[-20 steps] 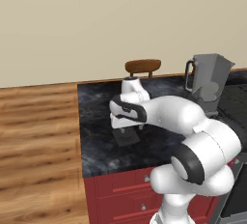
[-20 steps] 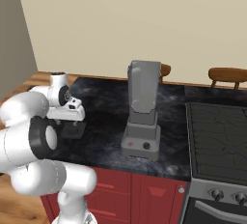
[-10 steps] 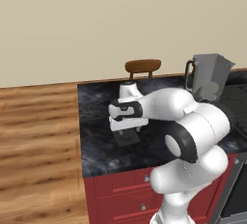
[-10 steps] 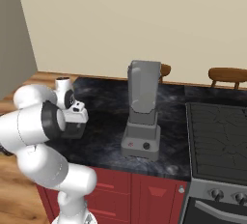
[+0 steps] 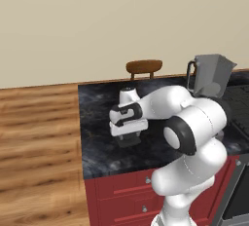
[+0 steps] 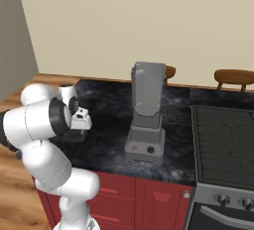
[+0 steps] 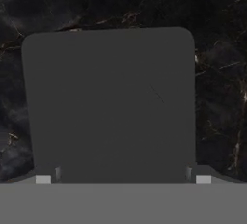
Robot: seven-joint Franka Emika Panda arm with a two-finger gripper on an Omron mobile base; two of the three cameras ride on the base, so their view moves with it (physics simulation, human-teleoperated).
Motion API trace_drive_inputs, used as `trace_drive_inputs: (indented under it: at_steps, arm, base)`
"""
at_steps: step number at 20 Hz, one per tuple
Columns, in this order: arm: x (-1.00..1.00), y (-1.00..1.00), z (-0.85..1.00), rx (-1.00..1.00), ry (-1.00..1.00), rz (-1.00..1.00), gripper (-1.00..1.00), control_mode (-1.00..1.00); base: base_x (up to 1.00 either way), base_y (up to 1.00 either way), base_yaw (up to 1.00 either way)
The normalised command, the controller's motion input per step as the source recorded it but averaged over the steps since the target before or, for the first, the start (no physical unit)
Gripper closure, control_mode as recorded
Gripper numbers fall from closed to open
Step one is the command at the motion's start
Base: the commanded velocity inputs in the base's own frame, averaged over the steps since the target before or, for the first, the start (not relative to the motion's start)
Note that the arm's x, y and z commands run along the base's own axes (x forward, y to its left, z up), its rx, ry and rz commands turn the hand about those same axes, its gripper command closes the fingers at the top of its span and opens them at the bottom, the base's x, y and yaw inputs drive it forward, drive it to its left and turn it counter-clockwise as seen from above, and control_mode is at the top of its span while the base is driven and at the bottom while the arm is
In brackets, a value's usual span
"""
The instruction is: Open the blender lid, put the pear in the blender, close the lid, and start the blender.
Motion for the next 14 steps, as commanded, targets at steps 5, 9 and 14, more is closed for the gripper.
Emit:
trace_drive_inputs:
  at_steps: [5, 9, 14]
  arm:
    - [0.07, 0.02, -0.17, 0.00, 0.00, 0.01, -1.00, -1.00]
    - [0.16, 0.08, -0.10, 0.00, 0.00, 0.00, -1.00, -1.00]
    - [0.18, 0.05, -0.21, 0.00, 0.00, 0.00, -1.00, -1.00]
  base:
    - [0.00, 0.00, 0.00]
    - [0.00, 0.00, 0.00]
    - [0.00, 0.00, 0.00]
